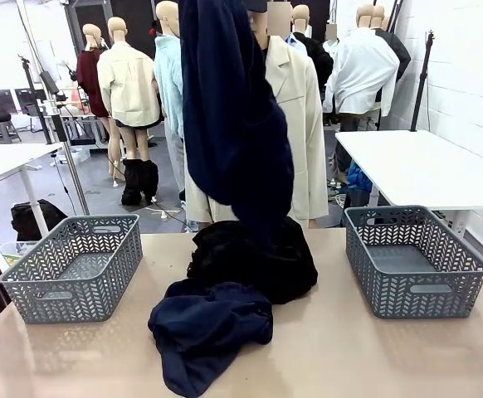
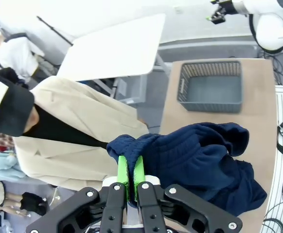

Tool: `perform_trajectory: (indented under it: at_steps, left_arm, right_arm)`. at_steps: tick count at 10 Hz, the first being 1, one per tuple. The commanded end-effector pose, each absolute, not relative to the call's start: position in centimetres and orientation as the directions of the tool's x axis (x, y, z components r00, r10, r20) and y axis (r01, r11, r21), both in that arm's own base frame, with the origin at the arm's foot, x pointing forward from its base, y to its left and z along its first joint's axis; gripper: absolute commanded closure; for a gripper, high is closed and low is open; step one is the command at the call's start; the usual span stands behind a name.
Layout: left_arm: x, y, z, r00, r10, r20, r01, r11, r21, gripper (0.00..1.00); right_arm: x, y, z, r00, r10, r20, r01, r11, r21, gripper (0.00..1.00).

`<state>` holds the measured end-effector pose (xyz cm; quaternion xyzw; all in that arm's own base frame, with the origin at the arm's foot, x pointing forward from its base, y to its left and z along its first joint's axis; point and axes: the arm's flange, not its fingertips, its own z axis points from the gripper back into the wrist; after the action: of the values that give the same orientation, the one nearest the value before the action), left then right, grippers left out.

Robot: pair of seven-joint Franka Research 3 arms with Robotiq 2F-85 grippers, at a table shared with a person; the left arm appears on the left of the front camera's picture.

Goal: Sort the tops and bottoms.
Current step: Sort the clothes according to human instructions.

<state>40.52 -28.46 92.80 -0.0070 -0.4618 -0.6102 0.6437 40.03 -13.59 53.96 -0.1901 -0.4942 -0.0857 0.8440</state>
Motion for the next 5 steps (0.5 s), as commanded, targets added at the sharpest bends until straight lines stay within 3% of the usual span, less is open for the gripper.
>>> perform_trajectory:
  at_steps: [1,2,5]
  left_arm:
    - [40.2,-28.8,95.9,-0.148,-0.764,0.627,0.753,0.324,0.573,1.00]
    - [40.5,-28.5,92.8,-0.171,-0.779,0.603,0.792,0.255,0.555,1.00]
    - [40.5,-28.5,92.8,-0.171,-0.779,0.603,0.792,0.255,0.555,1.00]
  right_arm:
    - [40.1,-13.7,53.9,0.495,0.046,0.868,0.333,0.912,-0.238,0.00]
    - [40.1,-13.7,53.9,0.495,0.046,0.868,0.333,0.912,-0.238,0.00]
    - [40.1,-13.7,53.9,0.495,0.046,0.868,0.333,0.912,-0.238,0.00]
